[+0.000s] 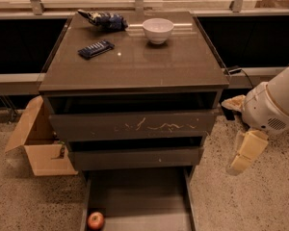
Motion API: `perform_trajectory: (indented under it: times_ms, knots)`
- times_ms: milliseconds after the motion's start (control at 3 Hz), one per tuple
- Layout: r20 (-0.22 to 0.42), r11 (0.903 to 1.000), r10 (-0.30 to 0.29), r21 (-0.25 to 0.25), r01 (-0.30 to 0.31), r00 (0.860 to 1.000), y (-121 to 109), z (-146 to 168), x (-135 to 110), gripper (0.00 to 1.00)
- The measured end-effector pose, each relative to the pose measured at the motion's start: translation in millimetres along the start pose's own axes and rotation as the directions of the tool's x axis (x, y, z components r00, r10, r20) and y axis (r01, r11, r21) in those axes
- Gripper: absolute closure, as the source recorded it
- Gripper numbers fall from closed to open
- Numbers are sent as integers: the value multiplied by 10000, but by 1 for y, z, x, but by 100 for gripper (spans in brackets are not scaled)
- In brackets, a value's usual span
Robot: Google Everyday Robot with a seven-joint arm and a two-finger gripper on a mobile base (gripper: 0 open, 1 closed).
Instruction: Pick apple from bottom drawer and place on counter
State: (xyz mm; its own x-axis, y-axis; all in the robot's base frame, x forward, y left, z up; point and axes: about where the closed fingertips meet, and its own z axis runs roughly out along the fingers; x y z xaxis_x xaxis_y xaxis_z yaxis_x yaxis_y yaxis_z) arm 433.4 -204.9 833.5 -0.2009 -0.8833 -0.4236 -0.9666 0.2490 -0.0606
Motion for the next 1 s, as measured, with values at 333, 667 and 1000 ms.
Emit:
perform_trajectory:
  times_ms: [333,667,1000]
  knots:
    - [11,10000,-19,-69,20,10000,0,9,0,0]
    - [23,9993,-28,-362,29,10000,-1,65,6,0]
    - [601,9947,-541,-846,591,9967,14,134,4,0]
